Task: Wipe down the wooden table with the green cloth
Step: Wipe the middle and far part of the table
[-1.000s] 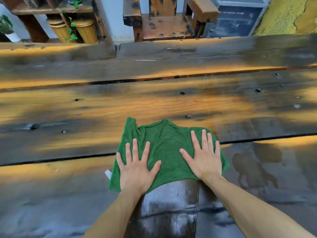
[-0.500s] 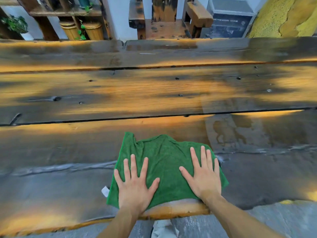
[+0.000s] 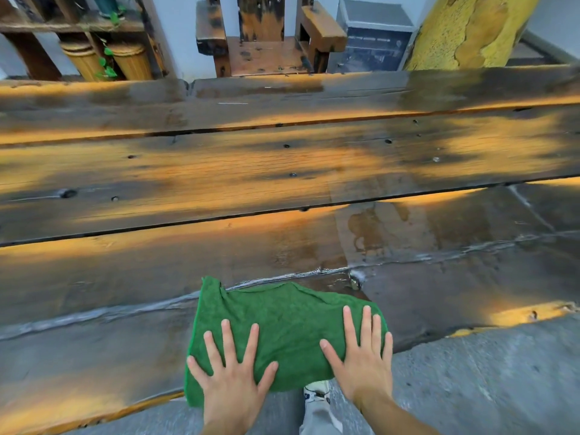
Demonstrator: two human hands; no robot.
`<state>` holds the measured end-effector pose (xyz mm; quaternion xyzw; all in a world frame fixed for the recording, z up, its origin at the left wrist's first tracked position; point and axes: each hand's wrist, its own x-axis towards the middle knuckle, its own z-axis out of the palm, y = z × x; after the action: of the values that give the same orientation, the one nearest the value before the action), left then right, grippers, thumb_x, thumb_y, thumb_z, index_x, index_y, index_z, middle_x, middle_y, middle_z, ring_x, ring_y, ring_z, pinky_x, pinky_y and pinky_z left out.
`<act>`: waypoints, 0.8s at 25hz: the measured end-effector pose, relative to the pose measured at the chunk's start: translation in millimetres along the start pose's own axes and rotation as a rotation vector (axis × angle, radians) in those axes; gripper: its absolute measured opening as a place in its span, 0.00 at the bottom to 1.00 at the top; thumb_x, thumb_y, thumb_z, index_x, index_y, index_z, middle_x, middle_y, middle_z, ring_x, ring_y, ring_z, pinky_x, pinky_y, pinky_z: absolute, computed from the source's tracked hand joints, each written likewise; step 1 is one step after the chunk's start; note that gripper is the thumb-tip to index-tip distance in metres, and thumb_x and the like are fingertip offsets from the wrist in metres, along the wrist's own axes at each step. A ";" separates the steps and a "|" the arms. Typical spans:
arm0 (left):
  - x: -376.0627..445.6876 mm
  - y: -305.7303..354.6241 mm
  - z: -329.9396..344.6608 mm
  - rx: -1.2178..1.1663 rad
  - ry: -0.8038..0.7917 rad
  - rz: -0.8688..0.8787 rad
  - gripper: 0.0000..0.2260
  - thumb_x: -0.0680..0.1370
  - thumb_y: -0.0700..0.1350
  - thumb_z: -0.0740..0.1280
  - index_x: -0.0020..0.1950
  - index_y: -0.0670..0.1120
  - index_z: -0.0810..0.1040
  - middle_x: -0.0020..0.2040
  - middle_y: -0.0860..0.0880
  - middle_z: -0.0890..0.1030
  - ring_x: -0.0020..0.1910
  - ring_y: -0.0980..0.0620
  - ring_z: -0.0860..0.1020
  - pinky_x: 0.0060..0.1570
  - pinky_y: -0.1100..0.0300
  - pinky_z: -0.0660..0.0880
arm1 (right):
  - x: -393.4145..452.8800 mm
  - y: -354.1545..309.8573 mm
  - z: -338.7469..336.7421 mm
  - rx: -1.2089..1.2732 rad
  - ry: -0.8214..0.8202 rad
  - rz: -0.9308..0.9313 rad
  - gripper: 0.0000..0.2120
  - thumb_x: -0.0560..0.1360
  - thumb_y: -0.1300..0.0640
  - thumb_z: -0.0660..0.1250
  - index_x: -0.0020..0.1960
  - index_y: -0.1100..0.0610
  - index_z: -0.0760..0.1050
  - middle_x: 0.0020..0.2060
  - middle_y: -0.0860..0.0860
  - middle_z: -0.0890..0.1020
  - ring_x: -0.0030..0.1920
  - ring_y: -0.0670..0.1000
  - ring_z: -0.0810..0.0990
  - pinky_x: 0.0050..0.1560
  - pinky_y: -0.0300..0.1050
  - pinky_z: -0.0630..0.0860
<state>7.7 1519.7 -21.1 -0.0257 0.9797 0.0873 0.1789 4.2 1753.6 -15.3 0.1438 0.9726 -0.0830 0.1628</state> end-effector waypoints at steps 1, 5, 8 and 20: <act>4.6 4.0 -0.1 -0.015 0.001 0.002 0.33 0.78 0.72 0.47 0.78 0.58 0.63 0.79 0.37 0.63 0.74 0.27 0.63 0.60 0.18 0.57 | 3.1 -0.8 -4.6 0.016 -0.021 0.016 0.41 0.65 0.22 0.22 0.73 0.40 0.20 0.76 0.52 0.28 0.76 0.53 0.27 0.76 0.58 0.32; 37.4 19.8 -7.1 0.003 0.024 0.026 0.34 0.77 0.72 0.51 0.79 0.59 0.64 0.80 0.37 0.61 0.74 0.26 0.62 0.60 0.18 0.56 | 37.8 -0.5 -23.5 0.015 -0.058 0.087 0.41 0.64 0.22 0.24 0.70 0.40 0.16 0.73 0.52 0.23 0.75 0.54 0.24 0.76 0.60 0.32; 68.9 33.5 -9.6 0.015 0.045 0.041 0.35 0.77 0.74 0.49 0.79 0.59 0.63 0.80 0.38 0.61 0.75 0.27 0.62 0.61 0.18 0.55 | 71.3 4.9 -34.1 -0.009 -0.053 0.070 0.42 0.63 0.22 0.23 0.71 0.41 0.17 0.73 0.52 0.23 0.75 0.55 0.24 0.76 0.60 0.32; 237.7 101.2 -56.2 0.092 0.093 0.073 0.35 0.78 0.75 0.44 0.81 0.62 0.57 0.82 0.40 0.55 0.78 0.29 0.55 0.66 0.20 0.53 | 275.0 2.3 -99.9 -0.041 0.049 0.012 0.44 0.70 0.22 0.34 0.76 0.43 0.24 0.78 0.52 0.31 0.79 0.55 0.32 0.77 0.60 0.36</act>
<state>-242.1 1604.5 -37.3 0.0146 0.9901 0.0472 0.1310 -273.4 1846.1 -15.9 0.1483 0.9769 -0.0586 0.1421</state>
